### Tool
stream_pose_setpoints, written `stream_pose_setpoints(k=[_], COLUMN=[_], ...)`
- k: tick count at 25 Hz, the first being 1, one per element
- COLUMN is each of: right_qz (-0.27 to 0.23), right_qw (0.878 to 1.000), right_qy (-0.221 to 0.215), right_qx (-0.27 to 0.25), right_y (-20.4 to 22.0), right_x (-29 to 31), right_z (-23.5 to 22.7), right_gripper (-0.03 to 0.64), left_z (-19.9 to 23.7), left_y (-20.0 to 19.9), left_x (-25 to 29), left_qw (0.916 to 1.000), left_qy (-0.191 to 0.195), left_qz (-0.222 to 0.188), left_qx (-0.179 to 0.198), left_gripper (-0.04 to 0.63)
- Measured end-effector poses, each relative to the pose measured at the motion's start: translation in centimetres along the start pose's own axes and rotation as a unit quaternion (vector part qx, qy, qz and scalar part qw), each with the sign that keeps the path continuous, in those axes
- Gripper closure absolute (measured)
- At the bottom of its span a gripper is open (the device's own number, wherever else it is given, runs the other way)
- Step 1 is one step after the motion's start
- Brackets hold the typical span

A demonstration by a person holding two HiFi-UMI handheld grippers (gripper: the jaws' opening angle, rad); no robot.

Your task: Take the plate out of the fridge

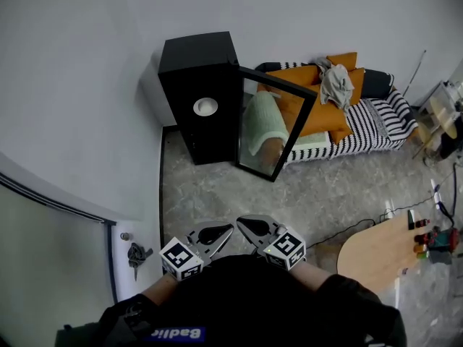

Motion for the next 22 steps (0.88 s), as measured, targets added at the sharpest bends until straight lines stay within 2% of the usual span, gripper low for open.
stream_pose_setpoints(k=[8,22], right_qz=[0.002,0.007], right_qw=[1.000,0.999], right_qy=[-0.009,-0.035], right_qx=[0.009,0.016], right_y=[0.0,-0.2], right_x=[-0.3,-1.7], right_z=[-2.2,-7.5], right_gripper=[0.607,0.607], left_z=[0.7,2.3], left_y=[-0.1,-1.2], left_x=[1.9,5.4], left_qw=[0.9998,0.9970], left_qy=[-0.018,-0.075], left_qz=[0.009,-0.014], left_qx=[-0.010,-0.010], left_gripper=[0.589,0.589])
Point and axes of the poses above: the fingertips, and each gripper's own axes: x forward along the fingers, z to its left, y out of its underside, the point moved 2 cm from there along -x, backward along the fingers, and after that the axes turned 7 degrees about y, right-handed, at the moved point
